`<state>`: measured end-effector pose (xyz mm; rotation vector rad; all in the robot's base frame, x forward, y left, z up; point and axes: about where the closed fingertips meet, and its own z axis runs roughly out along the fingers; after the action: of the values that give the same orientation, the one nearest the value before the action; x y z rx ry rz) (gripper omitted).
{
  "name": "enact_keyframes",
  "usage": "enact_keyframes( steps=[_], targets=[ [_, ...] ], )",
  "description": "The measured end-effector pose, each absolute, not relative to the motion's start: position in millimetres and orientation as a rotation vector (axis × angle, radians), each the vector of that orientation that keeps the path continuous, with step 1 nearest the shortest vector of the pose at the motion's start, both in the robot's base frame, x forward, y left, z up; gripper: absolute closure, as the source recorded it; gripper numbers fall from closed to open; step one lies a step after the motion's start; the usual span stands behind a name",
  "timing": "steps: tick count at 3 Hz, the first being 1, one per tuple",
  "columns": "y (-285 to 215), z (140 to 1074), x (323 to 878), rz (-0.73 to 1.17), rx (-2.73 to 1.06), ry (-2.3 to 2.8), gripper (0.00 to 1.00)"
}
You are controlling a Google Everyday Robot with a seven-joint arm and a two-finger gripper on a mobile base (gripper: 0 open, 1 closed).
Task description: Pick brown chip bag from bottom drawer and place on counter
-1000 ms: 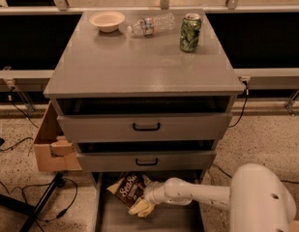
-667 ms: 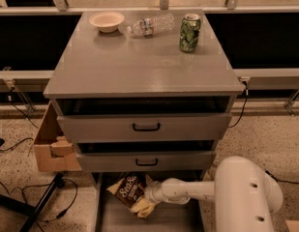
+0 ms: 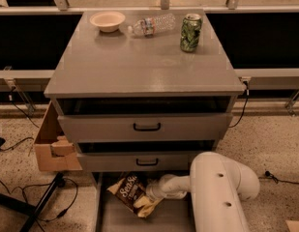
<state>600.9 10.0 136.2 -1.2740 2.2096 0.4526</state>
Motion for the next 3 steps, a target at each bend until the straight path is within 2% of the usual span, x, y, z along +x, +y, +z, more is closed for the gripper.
enact_keyframes(
  steps=[1,3],
  targets=[
    [10.2,134.6,600.8,0.451,-1.276,2.212,0.47],
    [12.6,132.7,598.7,0.456,-1.279,2.213,0.94]
  ],
)
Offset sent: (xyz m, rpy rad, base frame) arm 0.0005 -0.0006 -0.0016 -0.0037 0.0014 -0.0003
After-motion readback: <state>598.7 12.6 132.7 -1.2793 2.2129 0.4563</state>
